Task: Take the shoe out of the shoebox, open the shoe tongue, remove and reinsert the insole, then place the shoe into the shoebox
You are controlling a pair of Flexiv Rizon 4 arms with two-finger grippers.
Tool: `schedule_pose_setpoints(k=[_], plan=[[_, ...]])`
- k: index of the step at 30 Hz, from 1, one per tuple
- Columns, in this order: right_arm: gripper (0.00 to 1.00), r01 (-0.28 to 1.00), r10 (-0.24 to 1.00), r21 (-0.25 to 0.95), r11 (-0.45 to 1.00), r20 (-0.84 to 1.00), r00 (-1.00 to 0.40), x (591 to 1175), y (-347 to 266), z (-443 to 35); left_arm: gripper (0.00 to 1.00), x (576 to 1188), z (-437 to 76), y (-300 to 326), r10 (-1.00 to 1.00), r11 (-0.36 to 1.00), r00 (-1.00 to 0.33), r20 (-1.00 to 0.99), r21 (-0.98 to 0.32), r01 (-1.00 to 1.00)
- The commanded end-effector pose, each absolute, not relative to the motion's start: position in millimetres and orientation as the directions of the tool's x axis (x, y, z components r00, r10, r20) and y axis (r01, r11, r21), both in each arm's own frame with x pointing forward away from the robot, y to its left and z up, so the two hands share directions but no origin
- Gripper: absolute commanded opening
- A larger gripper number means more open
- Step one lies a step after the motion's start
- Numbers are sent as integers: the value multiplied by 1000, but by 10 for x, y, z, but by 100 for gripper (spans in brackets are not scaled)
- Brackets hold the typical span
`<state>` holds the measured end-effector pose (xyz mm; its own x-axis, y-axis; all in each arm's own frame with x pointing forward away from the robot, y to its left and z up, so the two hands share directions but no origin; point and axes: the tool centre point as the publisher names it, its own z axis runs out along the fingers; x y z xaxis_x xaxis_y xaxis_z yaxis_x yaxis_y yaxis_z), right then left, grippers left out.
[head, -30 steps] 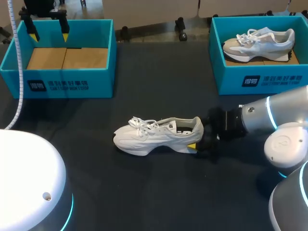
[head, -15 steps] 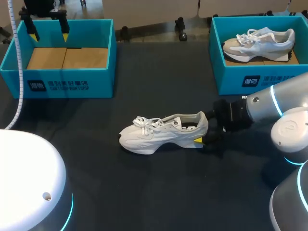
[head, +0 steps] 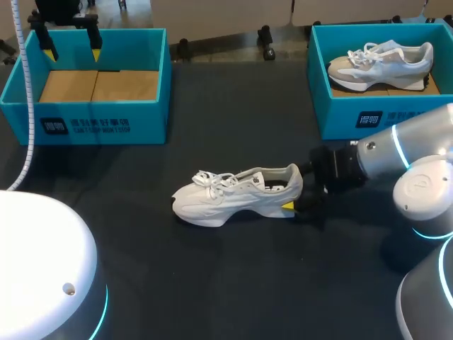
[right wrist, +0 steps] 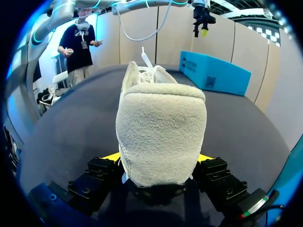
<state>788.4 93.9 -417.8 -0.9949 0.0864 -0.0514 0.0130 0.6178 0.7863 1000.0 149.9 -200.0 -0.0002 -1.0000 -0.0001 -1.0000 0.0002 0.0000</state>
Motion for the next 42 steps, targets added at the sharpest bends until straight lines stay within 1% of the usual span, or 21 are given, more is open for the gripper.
schedule_pose_setpoints(k=[1,24,28,29,32,42], plan=[[0,14,93,783,621,-56,-994,7902,992,-4218,100,10000,-2000,1499,-1000,0,0,0,0,-1000],[0,14,93,783,621,-56,-994,7902,992,-4218,100,10000,-2000,1499,-1000,0,0,0,0,-1000],[0,14,93,783,621,-56,-994,7902,992,-4218,100,9827,-2021,1459,-999,-47,47,-17,-2,-999],[0,14,93,783,621,-56,-994,7902,992,-4218,100,9792,-2019,1452,-998,-59,59,-9,19,-998],[0,14,93,783,621,-56,-994,7902,992,-4218,100,9629,-2030,1399,-996,-73,74,-39,-25,-997],[0,14,93,783,621,-56,-994,7902,992,-4218,100,9083,-2057,1133,-997,-81,81,11,-11,-997]])
